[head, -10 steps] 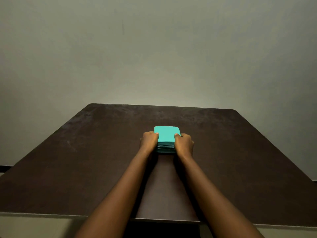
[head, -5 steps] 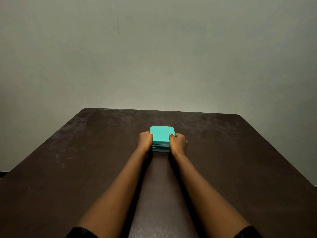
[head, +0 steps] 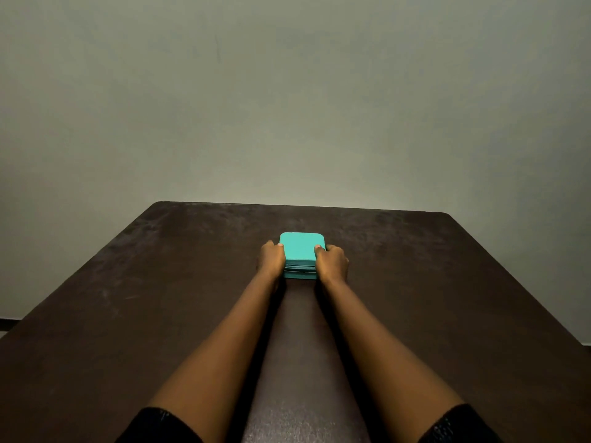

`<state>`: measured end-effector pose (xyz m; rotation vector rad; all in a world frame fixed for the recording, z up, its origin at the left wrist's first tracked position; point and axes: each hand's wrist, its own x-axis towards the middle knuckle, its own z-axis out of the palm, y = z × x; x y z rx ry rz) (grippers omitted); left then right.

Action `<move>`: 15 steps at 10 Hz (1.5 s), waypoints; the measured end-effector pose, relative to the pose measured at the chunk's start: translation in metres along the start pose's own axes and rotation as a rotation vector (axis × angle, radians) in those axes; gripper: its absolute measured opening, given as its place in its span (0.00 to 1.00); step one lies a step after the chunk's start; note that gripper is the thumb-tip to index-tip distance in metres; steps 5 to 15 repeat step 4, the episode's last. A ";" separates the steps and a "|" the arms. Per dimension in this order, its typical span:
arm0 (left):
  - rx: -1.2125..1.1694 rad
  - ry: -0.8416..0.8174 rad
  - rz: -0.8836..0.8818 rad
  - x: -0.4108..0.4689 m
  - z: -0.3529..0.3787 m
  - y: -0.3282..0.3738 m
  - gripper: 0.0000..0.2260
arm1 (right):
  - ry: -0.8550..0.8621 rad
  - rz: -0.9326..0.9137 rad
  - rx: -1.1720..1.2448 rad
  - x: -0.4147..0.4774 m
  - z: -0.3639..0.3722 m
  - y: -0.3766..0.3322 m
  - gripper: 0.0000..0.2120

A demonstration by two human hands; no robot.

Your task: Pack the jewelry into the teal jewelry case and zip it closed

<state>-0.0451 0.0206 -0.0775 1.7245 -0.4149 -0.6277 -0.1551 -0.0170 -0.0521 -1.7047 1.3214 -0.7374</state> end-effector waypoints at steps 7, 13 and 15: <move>0.501 0.102 0.294 -0.070 -0.022 0.031 0.24 | -0.050 -0.389 -0.458 -0.040 -0.001 0.004 0.24; 0.501 0.102 0.294 -0.070 -0.022 0.031 0.24 | -0.050 -0.389 -0.458 -0.040 -0.001 0.004 0.24; 0.501 0.102 0.294 -0.070 -0.022 0.031 0.24 | -0.050 -0.389 -0.458 -0.040 -0.001 0.004 0.24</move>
